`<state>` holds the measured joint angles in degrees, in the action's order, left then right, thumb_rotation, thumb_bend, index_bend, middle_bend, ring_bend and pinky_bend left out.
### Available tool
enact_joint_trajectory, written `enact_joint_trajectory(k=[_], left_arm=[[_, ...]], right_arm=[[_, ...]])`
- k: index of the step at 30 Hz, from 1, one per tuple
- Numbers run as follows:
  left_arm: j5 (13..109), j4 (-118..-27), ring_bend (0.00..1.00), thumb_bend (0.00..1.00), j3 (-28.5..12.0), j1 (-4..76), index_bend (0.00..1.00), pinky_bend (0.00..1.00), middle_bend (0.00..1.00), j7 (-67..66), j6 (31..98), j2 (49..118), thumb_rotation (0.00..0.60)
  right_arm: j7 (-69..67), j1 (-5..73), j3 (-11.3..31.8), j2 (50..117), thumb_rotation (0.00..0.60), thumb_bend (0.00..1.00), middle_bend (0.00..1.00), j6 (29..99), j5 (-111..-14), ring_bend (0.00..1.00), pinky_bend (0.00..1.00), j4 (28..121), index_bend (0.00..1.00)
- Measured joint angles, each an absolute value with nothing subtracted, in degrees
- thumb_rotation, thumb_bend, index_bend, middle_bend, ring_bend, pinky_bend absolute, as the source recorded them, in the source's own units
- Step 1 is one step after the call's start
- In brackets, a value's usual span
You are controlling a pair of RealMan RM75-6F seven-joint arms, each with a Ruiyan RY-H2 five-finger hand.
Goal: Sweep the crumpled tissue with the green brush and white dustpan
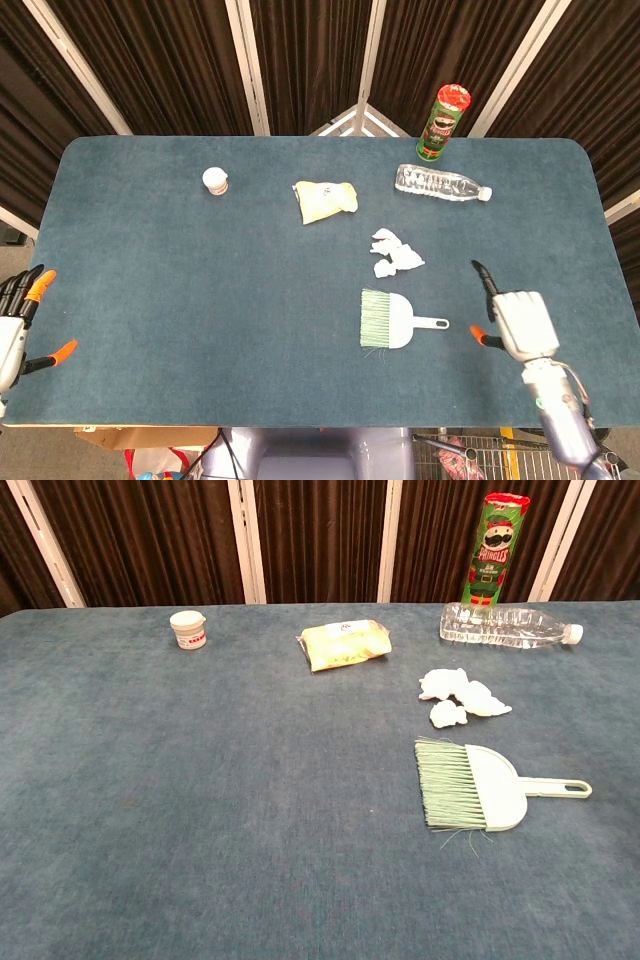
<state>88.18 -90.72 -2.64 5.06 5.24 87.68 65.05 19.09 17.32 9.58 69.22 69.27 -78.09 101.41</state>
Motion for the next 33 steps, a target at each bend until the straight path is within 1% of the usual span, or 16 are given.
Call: enact_joint_trajectory(k=[5, 12, 16, 18, 22, 25, 33], left_arm=[[88.61, -90.8, 0.0, 0.0, -2.54, 5.02, 0.0, 0.02, 0.0, 5.54, 87.95, 64.94, 0.6], [88.68, -90.81, 0.0, 0.0, -2.47, 5.05, 0.0, 0.02, 0.0, 6.02, 87.85, 64.83, 0.6], [88.57, -90.8, 0.0, 0.0, -2.48, 5.07, 0.0, 0.02, 0.0, 6.54, 87.74, 64.71, 0.6], [88.59, -90.8, 0.0, 0.0, -2.44, 5.09, 0.0, 0.02, 0.0, 6.72, 87.64, 64.65, 0.6], [88.62, -90.82, 0.0, 0.0, -2.41, 5.14, 0.0, 0.02, 0.0, 6.93, 87.55, 64.55, 0.6], [88.34, -90.86, 0.0, 0.0, -2.58, 5.16, 0.0, 0.02, 0.0, 7.1, 87.54, 64.5, 0.6], [88.35, -90.95, 0.0, 0.0, -2.51, 5.23, 0.0, 0.02, 0.0, 6.89, 87.36, 64.53, 0.6]], right_arm=[[23.4, 19.98, 9.68, 71.98, 0.6, 0.2, 0.95, 64.85, -73.68, 1.0, 0.86, 101.35, 0.31], [30.02, 23.35, 9.41, 79.28, 0.6, 0.2, 0.96, 61.51, -65.63, 1.0, 0.86, 98.63, 0.36], [32.19, 24.91, 9.5, 82.65, 0.6, 0.2, 0.96, 60.67, -61.87, 1.0, 0.86, 95.91, 0.37], [32.79, 25.43, 9.53, 83.68, 0.6, 0.22, 0.96, 60.4, -60.71, 1.0, 0.86, 94.56, 0.37], [32.94, 26.01, 9.76, 85.18, 0.6, 0.29, 0.96, 60.25, -58.77, 1.0, 0.86, 92.32, 0.41], [32.37, 26.2, 9.74, 86.1, 0.6, 0.31, 0.96, 60.32, -57.84, 1.0, 0.86, 90.75, 0.43], [30.97, 26.38, 8.57, 87.53, 0.6, 0.32, 0.96, 60.25, -56.49, 1.0, 0.86, 87.57, 0.45]])
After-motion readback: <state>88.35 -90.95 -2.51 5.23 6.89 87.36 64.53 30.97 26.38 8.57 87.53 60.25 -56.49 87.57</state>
